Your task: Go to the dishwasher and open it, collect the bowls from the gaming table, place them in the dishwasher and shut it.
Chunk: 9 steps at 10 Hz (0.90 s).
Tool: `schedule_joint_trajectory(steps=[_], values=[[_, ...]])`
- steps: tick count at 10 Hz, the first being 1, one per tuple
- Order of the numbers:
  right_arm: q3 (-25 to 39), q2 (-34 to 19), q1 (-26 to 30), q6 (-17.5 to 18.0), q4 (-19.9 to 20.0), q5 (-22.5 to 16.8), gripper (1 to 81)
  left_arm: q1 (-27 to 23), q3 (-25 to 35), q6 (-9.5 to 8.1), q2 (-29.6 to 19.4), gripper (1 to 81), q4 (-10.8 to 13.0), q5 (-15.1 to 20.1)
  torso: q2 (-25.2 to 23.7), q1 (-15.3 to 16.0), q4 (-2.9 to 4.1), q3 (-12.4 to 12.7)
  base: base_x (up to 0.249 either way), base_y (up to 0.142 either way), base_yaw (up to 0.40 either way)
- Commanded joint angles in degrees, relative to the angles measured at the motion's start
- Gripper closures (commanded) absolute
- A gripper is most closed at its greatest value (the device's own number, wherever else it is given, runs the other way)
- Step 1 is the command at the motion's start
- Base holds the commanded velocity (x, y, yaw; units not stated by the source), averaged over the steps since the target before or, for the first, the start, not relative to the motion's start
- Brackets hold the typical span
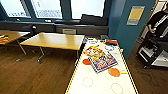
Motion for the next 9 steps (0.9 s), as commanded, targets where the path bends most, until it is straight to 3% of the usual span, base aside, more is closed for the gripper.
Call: schedule_joint_trajectory(steps=[1,5,9], values=[[-3.27,-0.40,-0.58,-0.18,-1.64,-3.41,81.1,3.63,-13.72,0.46,8.85,81.1,6.46,-1.75,0.00,0.00,0.00,0.00,0.000,0.000,0.000],[-4.42,-0.58,-0.85,-0.18,-2.96,-3.50,81.1,4.87,-26.47,0.46,16.68,81.1,8.13,-1.75,0.00,-0.02,0.00,0.02,0.000,0.000,0.000],[-4.42,-0.05,-1.02,-0.18,-2.96,-3.50,81.1,5.21,-28.14,0.55,18.79,81.1,8.22,-1.22,0.00,-0.02,0.00,5.02,0.000,0.000,0.000]])
